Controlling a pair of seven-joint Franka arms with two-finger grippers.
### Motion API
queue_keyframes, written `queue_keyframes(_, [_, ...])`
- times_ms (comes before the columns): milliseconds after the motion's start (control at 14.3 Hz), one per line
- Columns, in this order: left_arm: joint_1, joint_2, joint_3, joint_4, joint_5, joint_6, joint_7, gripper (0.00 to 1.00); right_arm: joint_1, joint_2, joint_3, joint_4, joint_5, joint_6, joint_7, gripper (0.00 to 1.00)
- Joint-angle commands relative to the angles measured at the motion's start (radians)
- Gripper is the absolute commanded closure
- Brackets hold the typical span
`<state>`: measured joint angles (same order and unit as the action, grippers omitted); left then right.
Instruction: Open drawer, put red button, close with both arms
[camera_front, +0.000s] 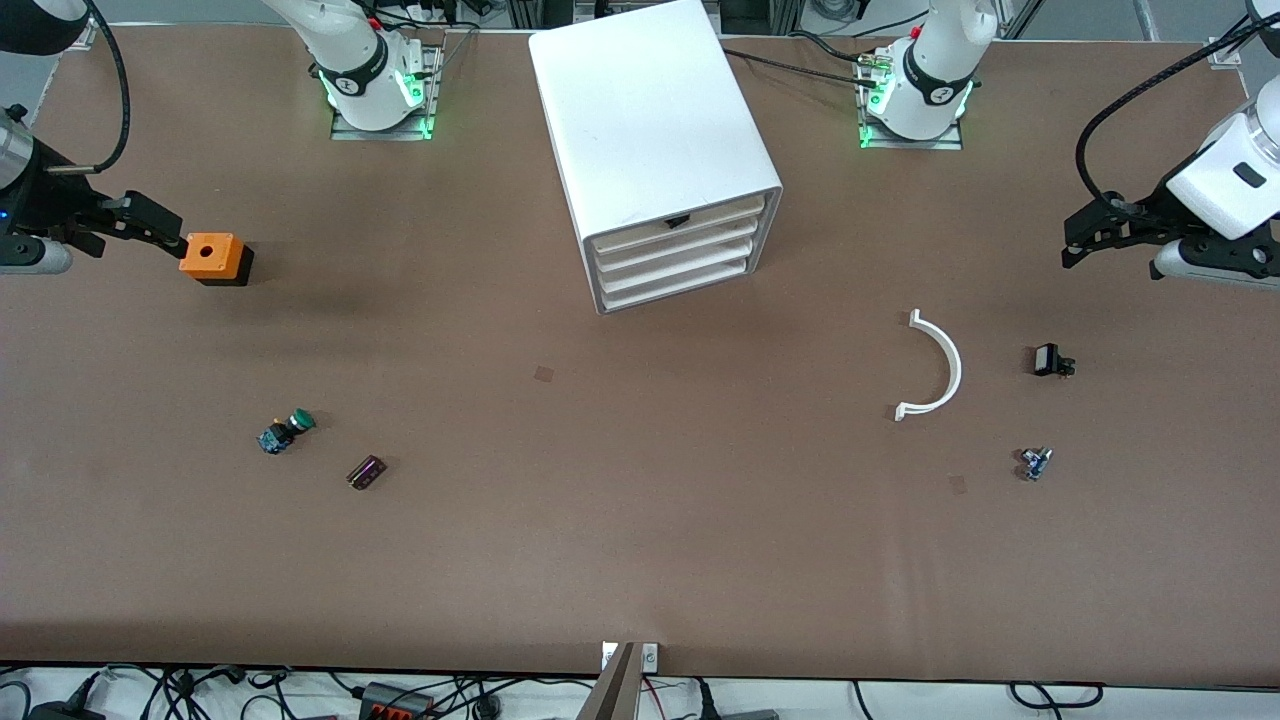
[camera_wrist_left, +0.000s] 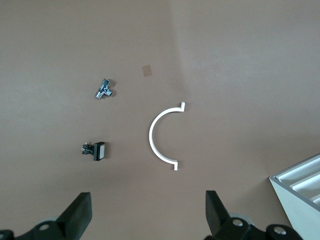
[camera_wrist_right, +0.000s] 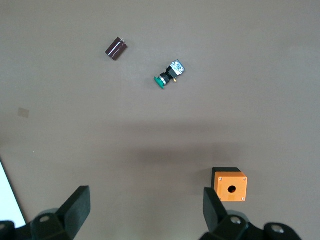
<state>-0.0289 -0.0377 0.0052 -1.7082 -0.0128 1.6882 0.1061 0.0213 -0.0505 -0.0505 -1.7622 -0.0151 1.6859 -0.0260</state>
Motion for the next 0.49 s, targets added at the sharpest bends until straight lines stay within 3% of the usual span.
queue_keyframes(0, [-0.023,-0.013,0.015,0.005,0.020,-0.018,0.015,0.00,0.002,-0.020,0.003,-0.008,-0.016,-0.018,-0.014,0.00])
queue_keyframes(420, [-0.025,-0.013,0.015,0.005,0.024,-0.018,0.017,0.00,0.002,-0.026,0.005,-0.008,-0.014,-0.021,0.000,0.00])
